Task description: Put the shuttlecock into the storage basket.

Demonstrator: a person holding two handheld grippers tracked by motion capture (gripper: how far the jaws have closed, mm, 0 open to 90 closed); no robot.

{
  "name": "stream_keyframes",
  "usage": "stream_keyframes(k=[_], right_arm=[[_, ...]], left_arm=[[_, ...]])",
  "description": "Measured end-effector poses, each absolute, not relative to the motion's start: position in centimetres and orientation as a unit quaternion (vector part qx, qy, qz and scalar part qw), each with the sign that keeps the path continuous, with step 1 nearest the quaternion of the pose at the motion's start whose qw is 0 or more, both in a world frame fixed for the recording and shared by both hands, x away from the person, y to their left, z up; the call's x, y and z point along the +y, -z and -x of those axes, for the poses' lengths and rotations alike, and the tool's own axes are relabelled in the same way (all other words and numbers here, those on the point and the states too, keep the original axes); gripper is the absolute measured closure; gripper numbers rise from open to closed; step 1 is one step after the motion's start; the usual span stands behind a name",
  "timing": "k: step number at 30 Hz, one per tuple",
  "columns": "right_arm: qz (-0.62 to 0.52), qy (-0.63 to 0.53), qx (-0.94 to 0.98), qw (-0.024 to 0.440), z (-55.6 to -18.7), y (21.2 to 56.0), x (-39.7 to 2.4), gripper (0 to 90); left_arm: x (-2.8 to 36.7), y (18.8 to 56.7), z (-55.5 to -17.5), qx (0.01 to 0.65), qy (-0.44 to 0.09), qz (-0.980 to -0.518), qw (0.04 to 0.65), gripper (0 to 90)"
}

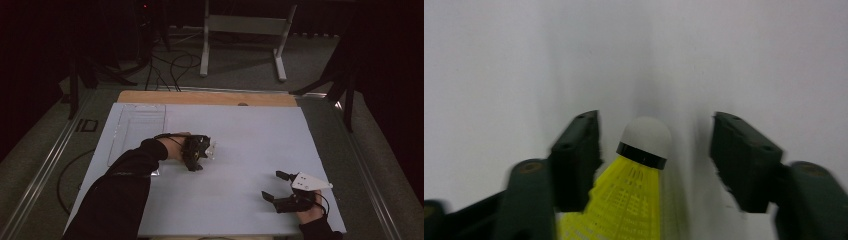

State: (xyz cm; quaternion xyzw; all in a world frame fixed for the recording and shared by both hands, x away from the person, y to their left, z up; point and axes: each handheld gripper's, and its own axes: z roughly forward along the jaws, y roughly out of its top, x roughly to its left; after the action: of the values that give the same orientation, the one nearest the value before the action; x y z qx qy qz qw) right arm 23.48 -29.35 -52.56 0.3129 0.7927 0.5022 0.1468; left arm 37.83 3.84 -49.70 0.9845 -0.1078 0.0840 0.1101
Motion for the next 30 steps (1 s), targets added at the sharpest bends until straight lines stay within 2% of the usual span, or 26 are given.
stream_keyframes(k=[10,18,30], right_arm=[[-0.313,-0.504,0.792,0.144,-23.5,52.6,-29.4,8.5],[-0.313,-0.505,0.792,0.142,-23.5,52.6,-29.4,8.5],[-0.313,-0.507,0.79,0.144,-23.5,52.5,-29.5,8.5]], left_arm=[[3.3,50.5,-38.4,-0.111,-0.086,-0.986,0.09,48.5],[3.6,50.9,-39.0,-0.113,-0.074,-0.987,0.085,62.3],[3.1,49.5,-39.0,-0.098,-0.066,-0.99,0.072,64.4]])
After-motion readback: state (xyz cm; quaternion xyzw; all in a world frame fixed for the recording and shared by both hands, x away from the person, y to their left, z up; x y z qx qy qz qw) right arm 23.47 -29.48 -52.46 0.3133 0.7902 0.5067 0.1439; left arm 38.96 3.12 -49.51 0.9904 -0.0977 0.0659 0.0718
